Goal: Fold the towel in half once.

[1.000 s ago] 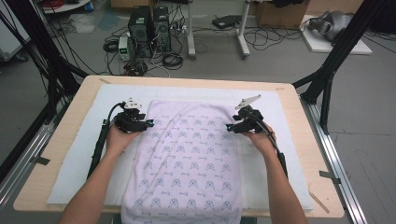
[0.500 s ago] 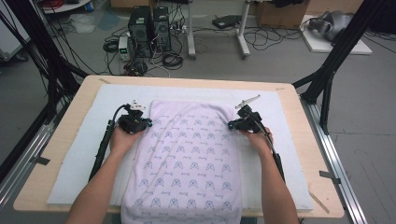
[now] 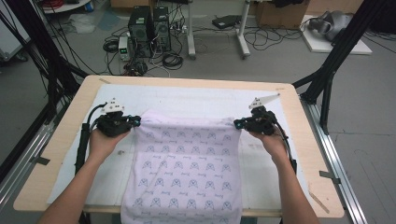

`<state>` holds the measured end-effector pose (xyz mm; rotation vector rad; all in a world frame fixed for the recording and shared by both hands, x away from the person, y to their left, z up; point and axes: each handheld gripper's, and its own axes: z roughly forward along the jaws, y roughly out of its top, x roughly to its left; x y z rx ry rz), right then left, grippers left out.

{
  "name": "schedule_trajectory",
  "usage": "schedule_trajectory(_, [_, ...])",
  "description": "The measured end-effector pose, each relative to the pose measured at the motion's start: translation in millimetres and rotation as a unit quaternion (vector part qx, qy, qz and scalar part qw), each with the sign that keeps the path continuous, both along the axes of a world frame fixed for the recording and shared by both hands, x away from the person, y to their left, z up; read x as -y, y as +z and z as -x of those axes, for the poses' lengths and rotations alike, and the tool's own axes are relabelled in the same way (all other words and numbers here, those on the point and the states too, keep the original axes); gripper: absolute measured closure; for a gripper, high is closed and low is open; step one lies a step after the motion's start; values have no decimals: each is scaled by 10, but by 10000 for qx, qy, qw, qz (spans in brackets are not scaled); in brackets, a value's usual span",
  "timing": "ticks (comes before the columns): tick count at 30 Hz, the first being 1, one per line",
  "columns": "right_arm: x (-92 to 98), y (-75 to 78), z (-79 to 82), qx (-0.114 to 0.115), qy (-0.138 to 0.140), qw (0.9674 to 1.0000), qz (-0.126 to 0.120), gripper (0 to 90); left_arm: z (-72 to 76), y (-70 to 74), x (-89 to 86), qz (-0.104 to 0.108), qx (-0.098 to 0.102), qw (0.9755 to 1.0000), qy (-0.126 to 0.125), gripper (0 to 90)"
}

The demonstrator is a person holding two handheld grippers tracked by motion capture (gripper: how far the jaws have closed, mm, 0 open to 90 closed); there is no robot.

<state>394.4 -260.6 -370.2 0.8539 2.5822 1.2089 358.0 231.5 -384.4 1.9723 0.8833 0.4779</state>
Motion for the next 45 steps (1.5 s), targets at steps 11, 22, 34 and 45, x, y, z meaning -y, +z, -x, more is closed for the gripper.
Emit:
schedule_trajectory(11, [71,-281,767,-114,333,9994,5,662,720,-202,-50,-83,-248,9990,-375,557])
schedule_trajectory(22, [-53,-377,226,-205,-233,9994,171,500,66,-308,56,-146,-540,9983,137,493])
schedule_trajectory(34, [-216,-606,16,-674,-91,9966,455,812,-80,-465,137,-278,-800,9963,-126,858])
schedule_trajectory(45, [-153,-85,386,60,240,9997,-44,840,307,-72,-7,309,-45,9994,-154,852])
